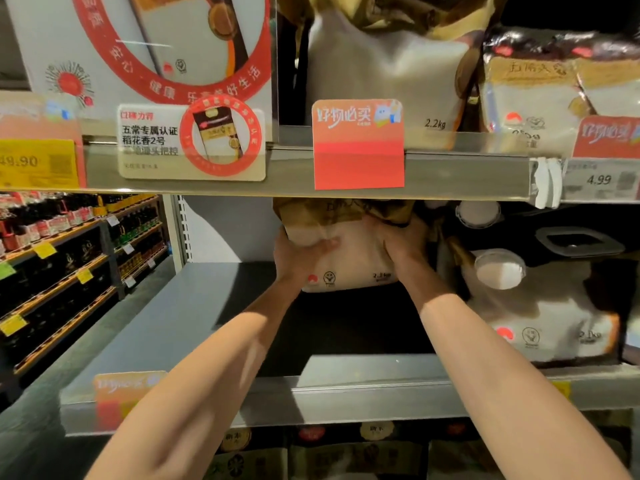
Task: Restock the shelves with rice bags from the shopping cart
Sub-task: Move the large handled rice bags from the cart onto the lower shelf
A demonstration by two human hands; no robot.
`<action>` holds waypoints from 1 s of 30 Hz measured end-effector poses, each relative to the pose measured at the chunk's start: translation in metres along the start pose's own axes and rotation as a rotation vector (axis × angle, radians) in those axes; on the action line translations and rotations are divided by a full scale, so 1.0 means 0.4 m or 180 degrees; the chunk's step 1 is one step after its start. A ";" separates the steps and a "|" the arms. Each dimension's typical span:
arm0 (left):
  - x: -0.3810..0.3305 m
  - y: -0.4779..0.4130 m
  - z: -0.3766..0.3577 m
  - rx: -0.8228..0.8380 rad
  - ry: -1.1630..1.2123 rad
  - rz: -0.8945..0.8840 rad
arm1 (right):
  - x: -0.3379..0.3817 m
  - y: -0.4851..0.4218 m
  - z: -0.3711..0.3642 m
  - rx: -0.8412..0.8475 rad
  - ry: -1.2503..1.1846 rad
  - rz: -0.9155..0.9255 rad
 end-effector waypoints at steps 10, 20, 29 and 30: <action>0.061 -0.043 -0.081 0.0527 -0.0453 0.0017 | -0.101 0.026 0.036 0.0130 0.0729 -0.0040; 0.048 -0.043 -0.025 0.0117 -0.1115 -0.0016 | -0.047 0.169 -0.015 0.0672 0.3462 0.2204; 0.050 -0.054 -0.012 -0.0374 -0.1534 0.0040 | -0.141 0.060 -0.044 0.1397 0.4095 0.1605; 0.054 -0.055 -0.016 -0.0364 -0.1448 0.0079 | -0.141 0.054 -0.046 0.1419 0.4083 0.1570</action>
Point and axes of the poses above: each hand's wrist, its own y-axis away from the middle knuckle, its own z-axis out of the back of the hand, x = y × z, the point moved 9 cm from there along -y, towards the middle knuckle, and after that the axes turned 10 degrees about -y, right-handed, at the moved point
